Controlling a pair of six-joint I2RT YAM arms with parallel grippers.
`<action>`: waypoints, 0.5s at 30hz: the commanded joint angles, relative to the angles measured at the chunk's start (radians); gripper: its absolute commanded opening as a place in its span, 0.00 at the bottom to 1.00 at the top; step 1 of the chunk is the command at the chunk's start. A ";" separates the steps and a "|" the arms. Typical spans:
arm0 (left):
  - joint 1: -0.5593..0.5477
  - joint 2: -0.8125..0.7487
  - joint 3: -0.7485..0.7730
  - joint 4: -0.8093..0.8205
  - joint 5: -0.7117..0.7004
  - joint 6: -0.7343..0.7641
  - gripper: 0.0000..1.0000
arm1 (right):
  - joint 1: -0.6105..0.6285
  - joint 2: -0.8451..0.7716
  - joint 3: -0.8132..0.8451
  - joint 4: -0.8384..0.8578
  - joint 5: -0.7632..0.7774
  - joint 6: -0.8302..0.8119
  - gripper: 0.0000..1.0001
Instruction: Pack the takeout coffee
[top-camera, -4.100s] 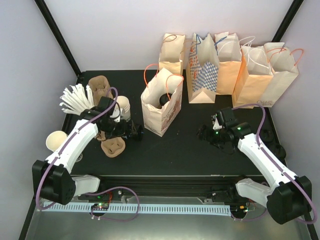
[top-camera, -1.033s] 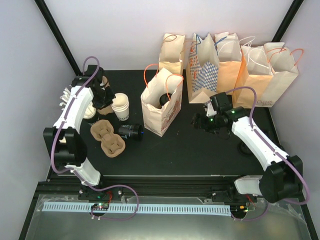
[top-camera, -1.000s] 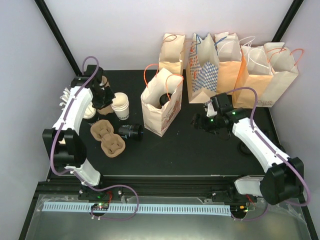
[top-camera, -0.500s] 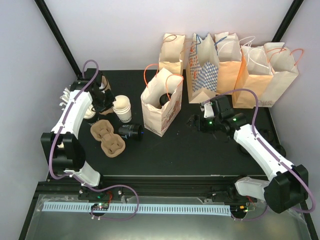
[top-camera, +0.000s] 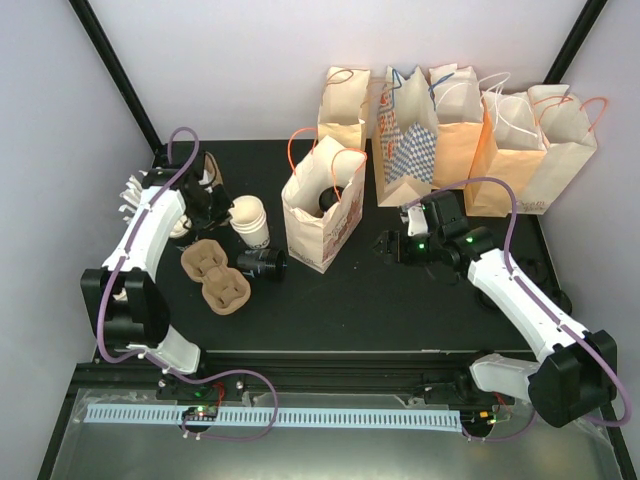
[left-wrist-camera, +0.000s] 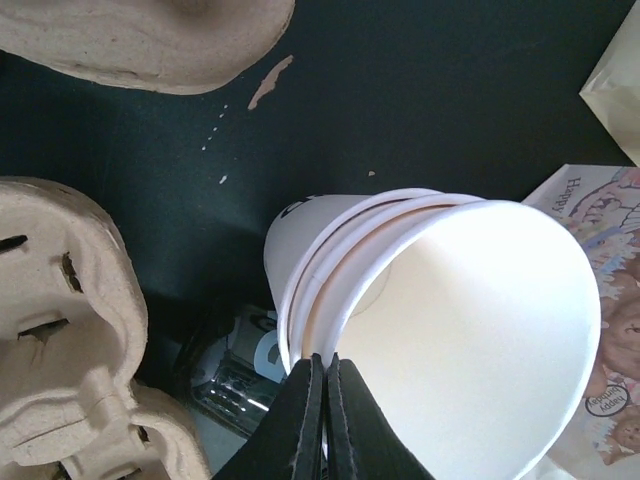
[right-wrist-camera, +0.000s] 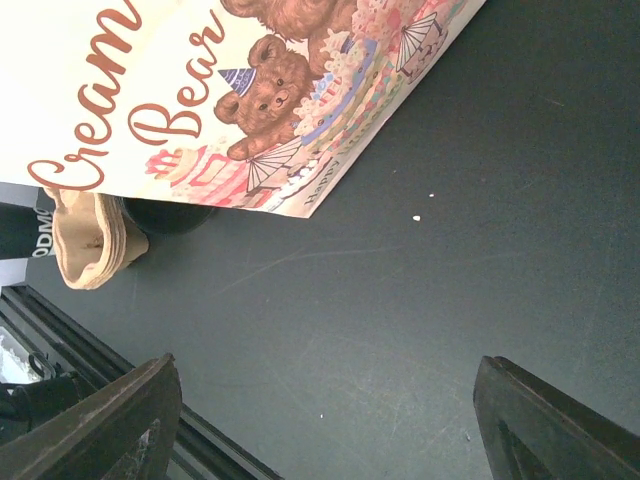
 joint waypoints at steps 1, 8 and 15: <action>0.000 -0.026 0.022 0.003 -0.030 0.003 0.01 | 0.004 -0.006 0.005 0.001 -0.011 -0.023 0.82; -0.016 -0.014 0.058 -0.015 -0.105 0.041 0.17 | 0.014 -0.007 -0.004 0.013 -0.051 -0.039 0.82; -0.016 -0.010 0.058 -0.020 -0.059 0.032 0.44 | 0.176 -0.054 -0.106 0.240 -0.072 0.001 0.78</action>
